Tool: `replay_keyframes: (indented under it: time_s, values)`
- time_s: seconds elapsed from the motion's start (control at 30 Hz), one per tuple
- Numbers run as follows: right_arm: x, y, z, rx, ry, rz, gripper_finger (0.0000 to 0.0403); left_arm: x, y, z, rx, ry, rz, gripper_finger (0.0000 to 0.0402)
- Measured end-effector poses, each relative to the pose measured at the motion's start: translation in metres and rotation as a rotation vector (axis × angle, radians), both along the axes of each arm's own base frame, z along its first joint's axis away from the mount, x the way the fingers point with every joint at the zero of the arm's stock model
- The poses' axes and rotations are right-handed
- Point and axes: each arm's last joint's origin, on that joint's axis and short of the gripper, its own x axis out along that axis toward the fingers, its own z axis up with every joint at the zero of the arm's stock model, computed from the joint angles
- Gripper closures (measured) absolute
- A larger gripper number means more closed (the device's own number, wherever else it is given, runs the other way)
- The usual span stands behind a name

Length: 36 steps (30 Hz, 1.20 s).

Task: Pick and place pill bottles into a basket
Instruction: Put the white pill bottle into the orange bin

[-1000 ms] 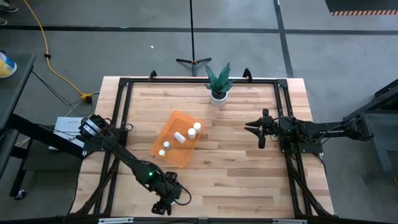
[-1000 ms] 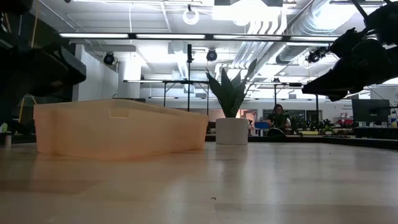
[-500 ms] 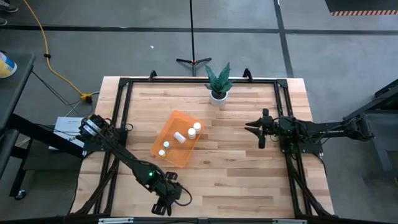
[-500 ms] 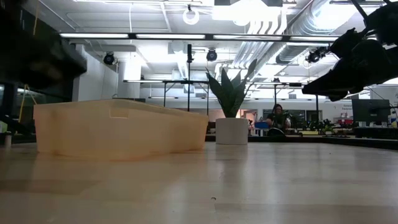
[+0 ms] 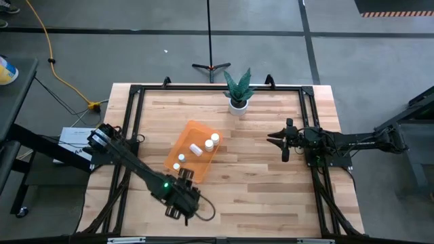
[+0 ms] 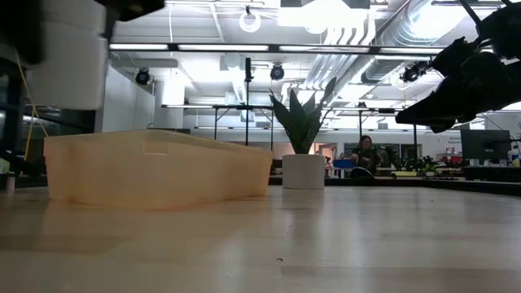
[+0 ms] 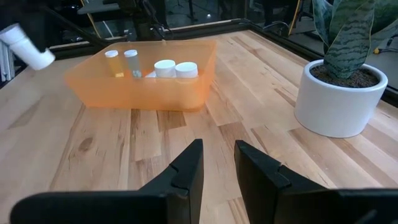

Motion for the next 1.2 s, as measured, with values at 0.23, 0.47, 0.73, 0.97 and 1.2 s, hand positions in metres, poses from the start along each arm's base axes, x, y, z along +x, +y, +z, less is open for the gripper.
replay_keyframes:
  time_s: [0.23,0.47,0.73,0.97,1.2]
  values:
    - [0.0,0.0,0.0,0.0,0.003,0.0,0.032,0.02,0.041,0.005,0.046,0.044,0.014,0.0171]
    - [0.0,0.0,-0.001,0.0,0.012,0.001,0.032,0.03,0.086,0.0,0.073,0.125,0.113,0.018]
    - [0.0,0.0,-0.001,-0.004,0.016,0.002,0.032,0.036,0.127,-0.031,0.023,0.178,0.119,0.0165]
    - [0.0,0.0,-0.002,-0.004,0.017,0.002,0.032,0.033,0.161,-0.057,-0.029,0.211,0.202,0.0177]
    - [0.0,0.0,-0.001,-0.004,0.017,0.001,0.032,0.032,0.17,-0.068,-0.067,0.201,0.221,0.0155]
